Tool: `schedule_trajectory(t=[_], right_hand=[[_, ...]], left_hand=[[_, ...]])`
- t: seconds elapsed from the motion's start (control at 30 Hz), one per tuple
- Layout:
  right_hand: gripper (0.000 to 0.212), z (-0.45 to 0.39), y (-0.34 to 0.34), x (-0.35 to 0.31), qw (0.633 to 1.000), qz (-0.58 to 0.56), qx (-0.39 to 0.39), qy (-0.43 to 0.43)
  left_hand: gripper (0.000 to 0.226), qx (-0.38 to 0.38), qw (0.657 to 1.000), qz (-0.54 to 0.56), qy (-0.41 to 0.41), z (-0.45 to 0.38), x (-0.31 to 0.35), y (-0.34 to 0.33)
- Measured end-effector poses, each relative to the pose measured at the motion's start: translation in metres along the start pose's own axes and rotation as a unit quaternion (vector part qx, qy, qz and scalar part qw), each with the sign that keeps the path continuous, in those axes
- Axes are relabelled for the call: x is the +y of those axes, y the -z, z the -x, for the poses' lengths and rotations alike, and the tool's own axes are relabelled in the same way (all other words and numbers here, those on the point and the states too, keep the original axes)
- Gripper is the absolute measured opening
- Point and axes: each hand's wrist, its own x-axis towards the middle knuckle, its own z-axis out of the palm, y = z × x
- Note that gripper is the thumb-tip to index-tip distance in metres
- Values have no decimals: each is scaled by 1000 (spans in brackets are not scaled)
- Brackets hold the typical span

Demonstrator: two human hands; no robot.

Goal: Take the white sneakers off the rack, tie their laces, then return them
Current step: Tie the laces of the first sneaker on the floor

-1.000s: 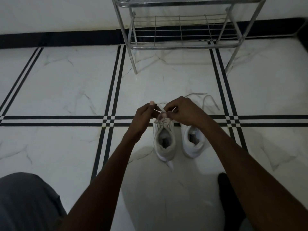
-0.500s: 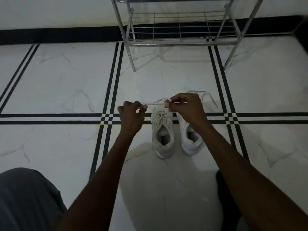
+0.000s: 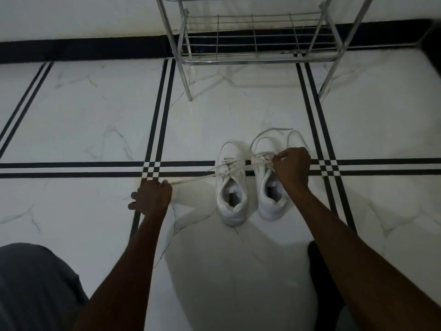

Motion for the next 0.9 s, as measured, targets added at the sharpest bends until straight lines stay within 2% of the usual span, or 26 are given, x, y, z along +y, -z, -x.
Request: schedule_trajectory(t=[0.03, 0.1, 0.17, 0.23, 0.3, 0.33, 0.43, 0.57, 0.8, 0.83, 0.9], right_hand=[[41, 2, -1, 2, 1000, -14, 3, -9], [54, 5, -1, -2, 997, -69, 1, 14], [45, 8, -3, -11, 990, -93, -38, 100], [30, 12, -8, -18, 967, -63, -138, 204], [23, 20, -15, -22, 935, -46, -233, 261], [19, 24, -18, -23, 928, -37, -258, 266], [18, 27, -31, -24, 938, 6, -237, 254], [21, 27, -37, -24, 947, 12, -216, 238], [23, 27, -36, -25, 951, 9, -203, 232], [23, 25, -37, -26, 953, 21, -200, 227], [24, 23, -40, -27, 954, 48, -196, 220]], left_hand=[[45, 2, 999, 3, -36, 3, -2, -5], [38, 13, 982, 63, -177, 8, 2, -17], [25, -21, 938, 159, -307, 15, 17, -26], [16, -94, 905, 199, -364, 28, 34, -34], [20, -146, 893, 187, -381, 39, 45, -42], [19, -154, 892, 189, -380, 44, 48, -45], [8, -158, 906, 218, -326, 51, 49, -53], [4, -169, 924, 221, -261, 48, 51, -56], [23, -156, 925, 126, -322, 49, 52, -53], [29, -136, 926, 99, -339, 50, 53, -52], [38, -50, 915, 15, -401, 53, 54, -48]])
